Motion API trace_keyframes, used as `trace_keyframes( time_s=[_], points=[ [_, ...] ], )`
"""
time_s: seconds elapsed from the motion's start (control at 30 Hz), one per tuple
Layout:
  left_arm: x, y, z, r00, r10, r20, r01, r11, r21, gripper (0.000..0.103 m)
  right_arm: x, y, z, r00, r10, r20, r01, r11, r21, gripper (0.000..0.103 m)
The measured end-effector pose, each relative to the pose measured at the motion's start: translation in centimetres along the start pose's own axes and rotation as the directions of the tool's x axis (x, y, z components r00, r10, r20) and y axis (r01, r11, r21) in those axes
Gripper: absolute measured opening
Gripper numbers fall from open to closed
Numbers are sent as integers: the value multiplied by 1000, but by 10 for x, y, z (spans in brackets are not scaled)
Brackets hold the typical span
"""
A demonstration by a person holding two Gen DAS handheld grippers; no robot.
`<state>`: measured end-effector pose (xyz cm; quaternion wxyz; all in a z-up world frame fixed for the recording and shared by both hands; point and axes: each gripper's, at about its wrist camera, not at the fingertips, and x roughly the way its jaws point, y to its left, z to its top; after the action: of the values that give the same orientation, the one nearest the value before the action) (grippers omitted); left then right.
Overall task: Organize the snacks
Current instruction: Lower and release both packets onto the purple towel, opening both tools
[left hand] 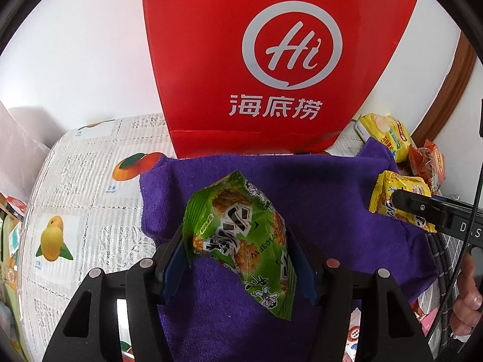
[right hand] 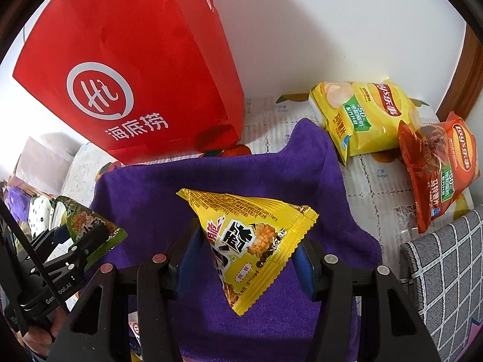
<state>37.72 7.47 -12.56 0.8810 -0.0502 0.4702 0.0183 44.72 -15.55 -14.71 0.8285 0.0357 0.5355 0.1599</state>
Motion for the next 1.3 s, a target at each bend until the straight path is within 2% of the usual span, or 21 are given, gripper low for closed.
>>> trace_keyframes(
  time_s=[0.27,0.53,0.6,0.7,0.8,0.9,1.13,1.3],
  points=[
    [5,-2,-1,1000,2,-16,-2,1000,8,62,4,3,-2,1000,3,-19,-3,1000,-13,57],
    [3,-5,-1,1000,-4,-22,5,1000,15,62,-2,10,-2,1000,21,-4,-21,999,-24,61],
    [3,-6,-1,1000,-13,-22,13,1000,17,63,-6,11,-2,1000,27,8,-27,999,-25,61],
    [0,-10,0,1000,-18,-24,19,1000,24,72,-15,13,-2,998,51,31,-50,998,-25,69],
    [-7,-14,1,1000,-9,1,9,999,42,78,-23,20,-2,997,52,54,-49,998,-46,69],
    [-13,-15,1,1000,-7,16,6,998,55,78,-28,29,-3,997,30,75,-24,997,-72,69],
    [-23,-6,6,999,-4,32,3,1000,17,78,-37,42,-9,994,-1,114,11,996,-86,69],
    [-37,-4,7,998,-1,56,1,1000,11,78,-54,52,-20,986,0,169,15,996,-86,69]
  ],
)
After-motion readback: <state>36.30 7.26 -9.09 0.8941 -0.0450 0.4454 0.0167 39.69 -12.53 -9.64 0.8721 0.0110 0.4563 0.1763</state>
